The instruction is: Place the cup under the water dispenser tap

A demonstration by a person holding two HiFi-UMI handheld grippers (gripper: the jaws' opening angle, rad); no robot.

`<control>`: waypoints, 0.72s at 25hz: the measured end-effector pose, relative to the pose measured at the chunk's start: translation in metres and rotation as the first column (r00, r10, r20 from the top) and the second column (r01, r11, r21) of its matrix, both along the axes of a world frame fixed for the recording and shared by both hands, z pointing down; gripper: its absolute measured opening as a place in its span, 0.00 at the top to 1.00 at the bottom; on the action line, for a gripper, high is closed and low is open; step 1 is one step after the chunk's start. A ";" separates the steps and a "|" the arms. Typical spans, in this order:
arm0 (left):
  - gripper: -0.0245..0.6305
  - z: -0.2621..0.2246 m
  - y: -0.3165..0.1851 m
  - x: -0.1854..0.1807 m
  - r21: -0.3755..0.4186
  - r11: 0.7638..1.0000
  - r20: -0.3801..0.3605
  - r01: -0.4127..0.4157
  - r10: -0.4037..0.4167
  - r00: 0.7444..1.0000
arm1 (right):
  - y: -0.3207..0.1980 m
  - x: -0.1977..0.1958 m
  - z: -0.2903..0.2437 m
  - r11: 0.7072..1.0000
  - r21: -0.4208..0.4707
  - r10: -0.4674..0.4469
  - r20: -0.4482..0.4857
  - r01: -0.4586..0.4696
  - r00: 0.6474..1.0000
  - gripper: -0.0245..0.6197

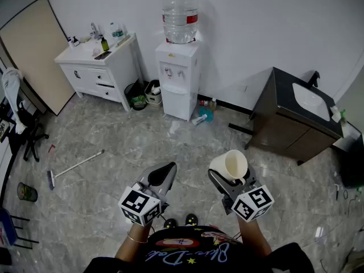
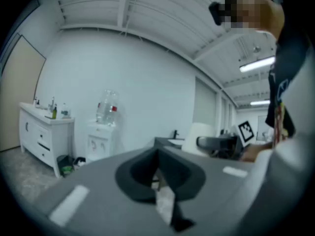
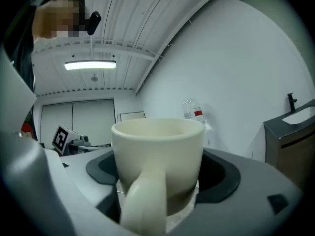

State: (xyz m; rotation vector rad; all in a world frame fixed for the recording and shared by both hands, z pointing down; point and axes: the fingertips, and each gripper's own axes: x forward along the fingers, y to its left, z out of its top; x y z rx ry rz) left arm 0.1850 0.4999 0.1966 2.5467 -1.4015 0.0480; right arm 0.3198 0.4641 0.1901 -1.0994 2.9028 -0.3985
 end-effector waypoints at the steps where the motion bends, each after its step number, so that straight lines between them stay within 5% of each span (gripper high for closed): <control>1: 0.98 0.002 -0.006 -0.002 -0.003 1.000 0.011 0.006 -0.006 1.000 | -0.007 0.001 0.001 1.000 0.004 0.002 0.006 -0.002 1.000 0.32; 8: 0.98 0.016 -0.042 -0.026 -0.024 0.995 0.025 0.094 -0.094 0.995 | -0.049 -0.013 0.018 0.999 -0.006 -0.042 0.014 0.042 0.999 0.32; 18: 0.98 0.033 -0.161 -0.107 -0.012 0.990 0.002 0.143 -0.143 0.990 | -0.161 -0.100 0.032 0.994 0.005 -0.107 -0.001 0.107 0.994 0.32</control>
